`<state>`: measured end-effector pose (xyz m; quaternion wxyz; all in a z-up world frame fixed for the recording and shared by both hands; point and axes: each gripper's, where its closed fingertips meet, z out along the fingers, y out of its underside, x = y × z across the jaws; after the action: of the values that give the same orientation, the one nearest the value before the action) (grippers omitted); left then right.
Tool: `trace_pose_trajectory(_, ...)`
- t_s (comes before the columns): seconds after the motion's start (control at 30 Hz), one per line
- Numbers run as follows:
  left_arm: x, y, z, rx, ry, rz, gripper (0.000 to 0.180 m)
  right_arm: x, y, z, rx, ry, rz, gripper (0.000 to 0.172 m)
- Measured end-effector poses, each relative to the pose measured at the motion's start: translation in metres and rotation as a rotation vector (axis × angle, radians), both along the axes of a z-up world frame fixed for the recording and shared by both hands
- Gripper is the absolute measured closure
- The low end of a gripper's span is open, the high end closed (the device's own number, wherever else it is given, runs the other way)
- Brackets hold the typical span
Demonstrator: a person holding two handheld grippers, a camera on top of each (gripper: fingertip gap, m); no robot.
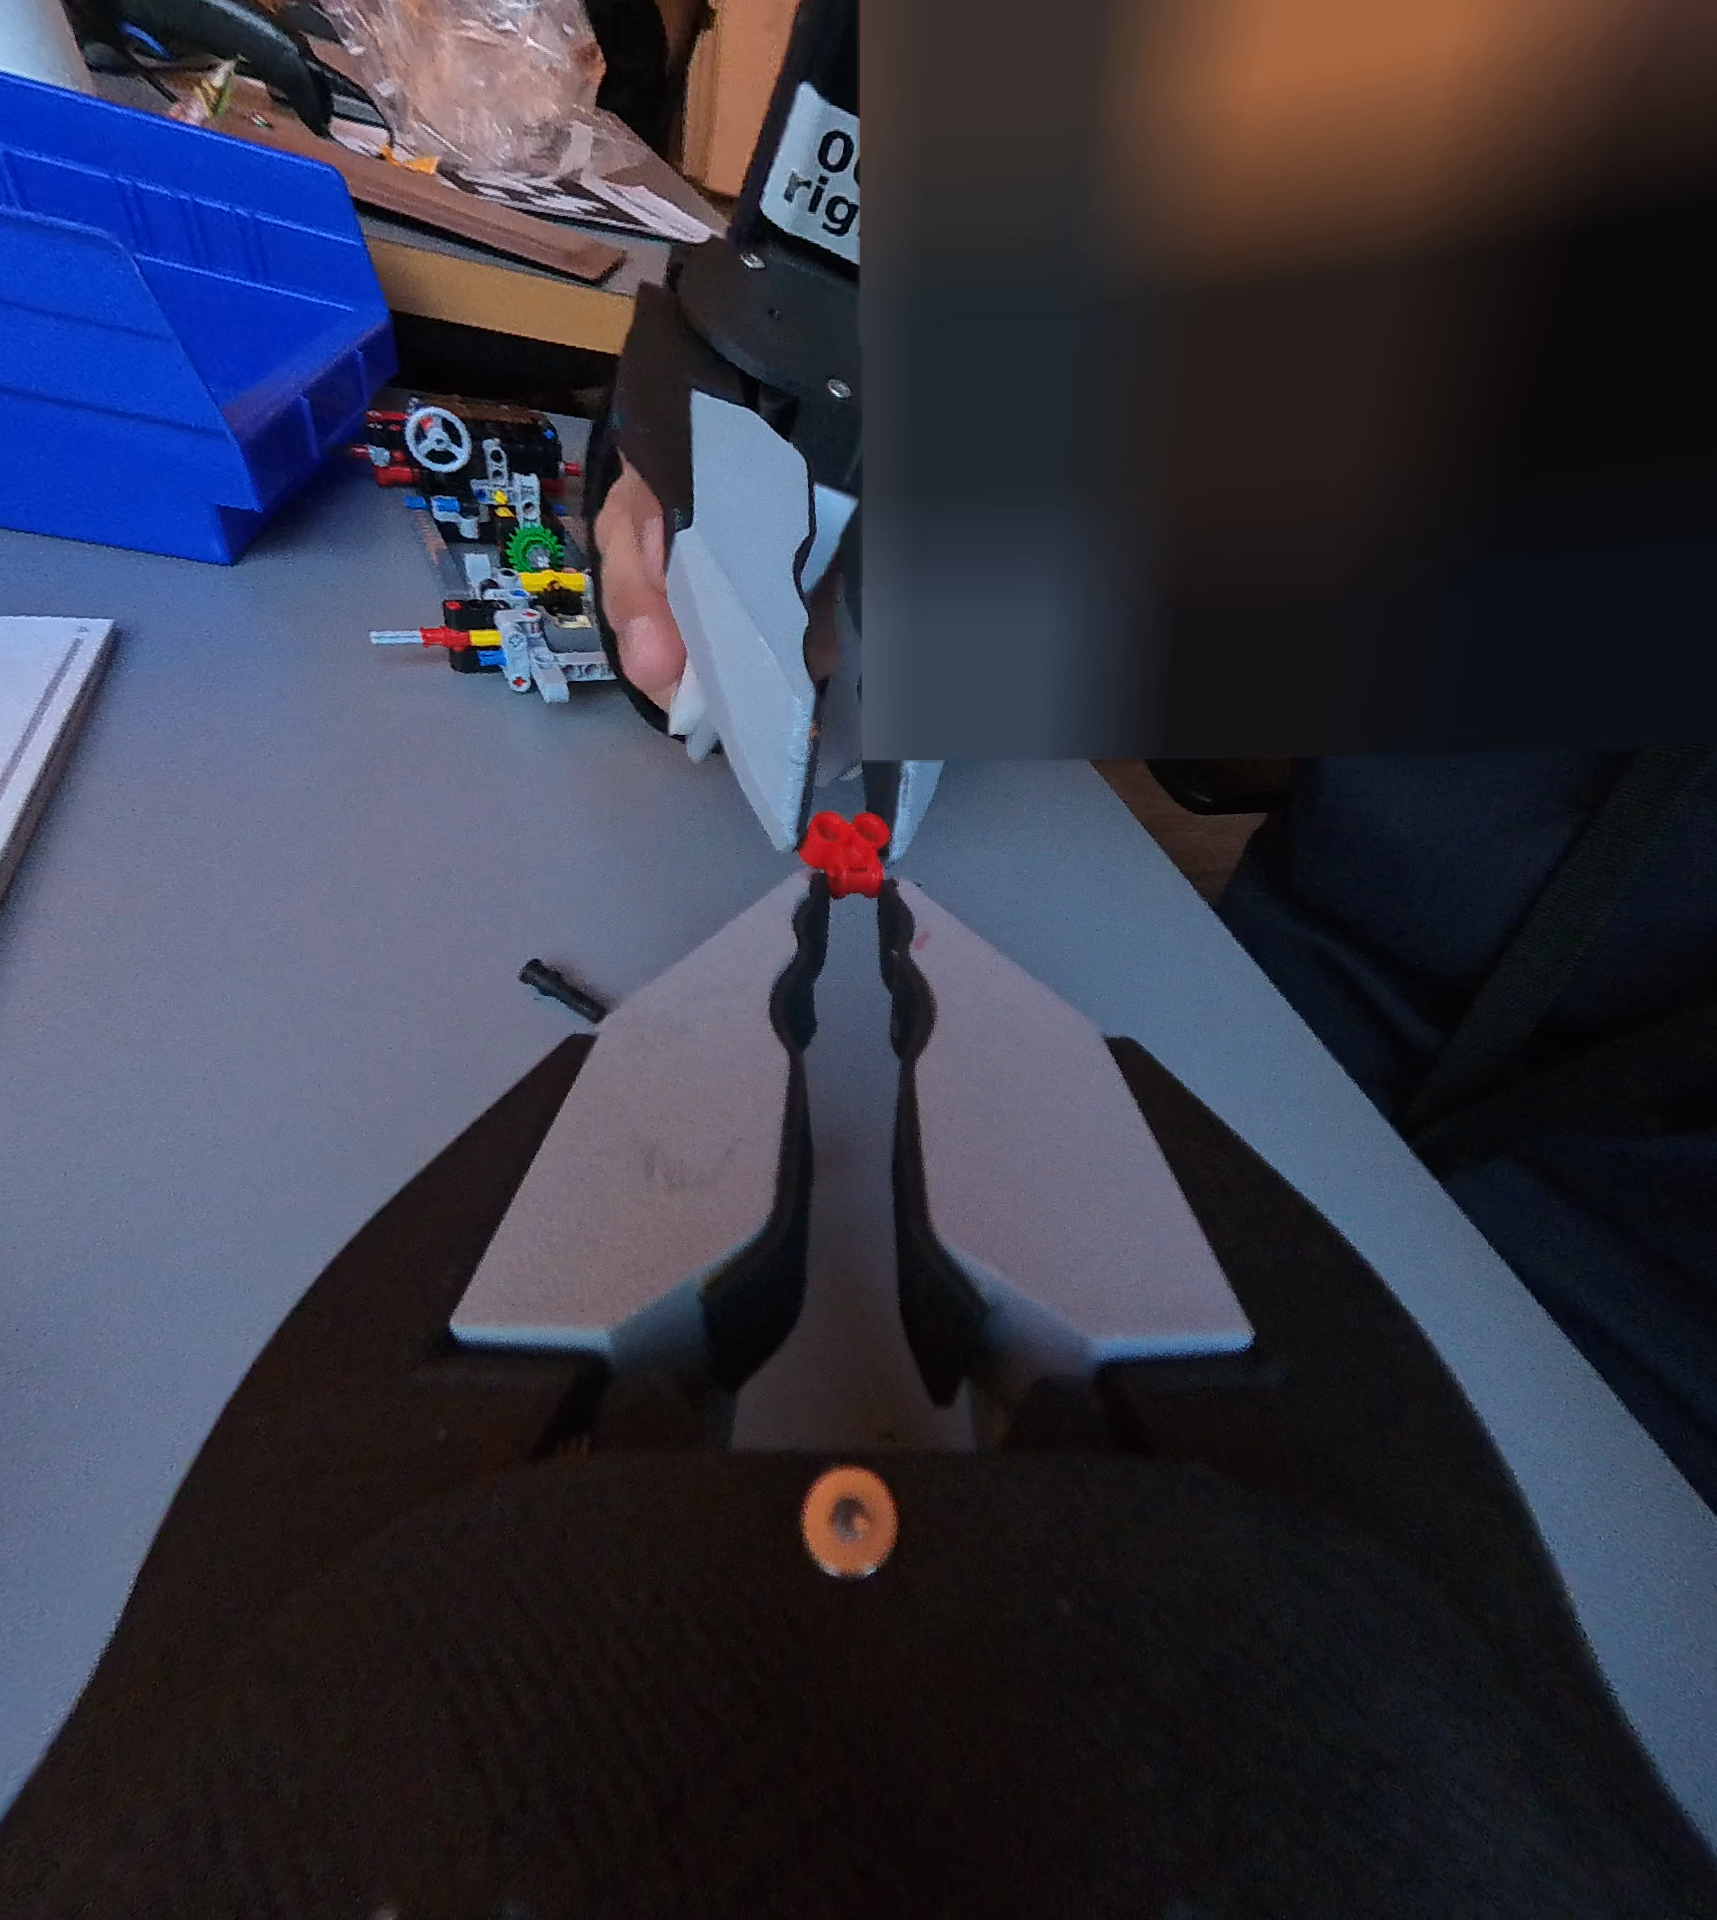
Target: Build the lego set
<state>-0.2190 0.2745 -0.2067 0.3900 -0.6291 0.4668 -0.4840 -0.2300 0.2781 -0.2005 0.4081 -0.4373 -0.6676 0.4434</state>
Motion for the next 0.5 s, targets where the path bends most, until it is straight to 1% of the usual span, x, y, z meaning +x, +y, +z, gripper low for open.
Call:
trace_pose_trajectory(0.1,0.0015,-0.0034,-0.0026,-0.048,-0.001,-0.030,0.173,0.0008,-0.0040,0.0001,0.008,0.000,0.020,0.160)
trace_pose_trajectory(0.5,0.0023,-0.0053,-0.0055,-0.046,0.020,-0.039,0.173,0.0027,-0.0064,-0.0035,0.027,-0.022,0.037,0.161)
